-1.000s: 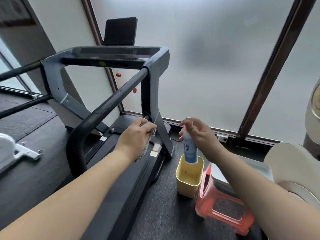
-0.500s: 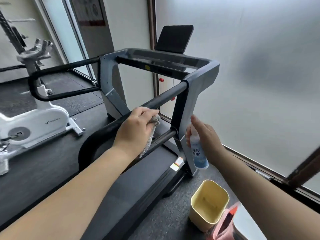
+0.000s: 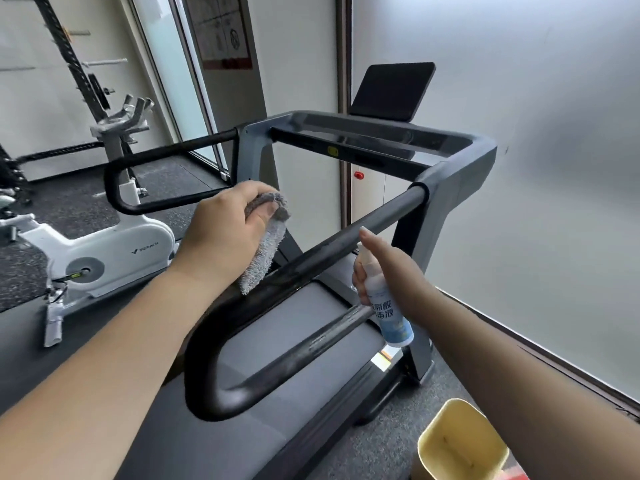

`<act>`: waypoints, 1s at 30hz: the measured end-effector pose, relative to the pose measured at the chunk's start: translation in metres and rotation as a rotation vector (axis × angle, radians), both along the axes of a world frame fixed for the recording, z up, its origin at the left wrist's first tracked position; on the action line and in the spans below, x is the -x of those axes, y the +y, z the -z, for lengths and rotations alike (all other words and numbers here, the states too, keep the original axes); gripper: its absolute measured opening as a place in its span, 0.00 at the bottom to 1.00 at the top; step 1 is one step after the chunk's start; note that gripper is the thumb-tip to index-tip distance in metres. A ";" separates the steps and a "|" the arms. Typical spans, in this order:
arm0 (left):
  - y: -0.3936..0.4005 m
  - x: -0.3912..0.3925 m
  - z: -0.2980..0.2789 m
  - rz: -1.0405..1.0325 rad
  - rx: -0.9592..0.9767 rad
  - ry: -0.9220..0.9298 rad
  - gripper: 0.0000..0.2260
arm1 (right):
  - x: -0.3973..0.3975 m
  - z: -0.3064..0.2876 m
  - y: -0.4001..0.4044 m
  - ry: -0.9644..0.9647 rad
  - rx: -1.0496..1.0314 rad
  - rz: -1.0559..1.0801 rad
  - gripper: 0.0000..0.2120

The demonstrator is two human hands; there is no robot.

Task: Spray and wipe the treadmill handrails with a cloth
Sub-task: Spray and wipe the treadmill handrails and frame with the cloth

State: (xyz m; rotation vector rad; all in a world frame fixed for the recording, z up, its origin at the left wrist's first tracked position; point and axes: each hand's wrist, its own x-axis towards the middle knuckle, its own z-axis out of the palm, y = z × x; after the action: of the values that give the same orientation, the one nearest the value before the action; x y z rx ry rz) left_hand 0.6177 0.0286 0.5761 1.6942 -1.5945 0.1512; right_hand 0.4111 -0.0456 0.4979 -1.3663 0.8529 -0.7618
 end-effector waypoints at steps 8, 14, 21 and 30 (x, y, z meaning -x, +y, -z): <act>-0.010 -0.005 -0.001 -0.075 -0.044 -0.010 0.08 | -0.009 -0.007 -0.007 0.106 0.056 -0.097 0.26; -0.021 0.006 -0.005 -0.099 -0.033 0.003 0.08 | -0.011 -0.014 -0.017 0.160 0.077 -0.196 0.26; -0.024 0.010 -0.015 -0.176 -0.020 -0.007 0.08 | -0.011 -0.023 -0.035 0.213 0.100 -0.216 0.27; -0.031 0.031 -0.013 -0.188 -0.074 0.011 0.07 | 0.035 -0.015 -0.081 0.208 0.061 -0.061 0.27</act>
State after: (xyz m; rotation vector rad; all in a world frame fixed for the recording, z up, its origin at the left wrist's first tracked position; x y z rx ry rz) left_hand 0.5867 -0.0028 0.5891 1.8988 -1.4467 0.1786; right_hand 0.3759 -0.1264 0.5126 -1.5382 0.9514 -0.6104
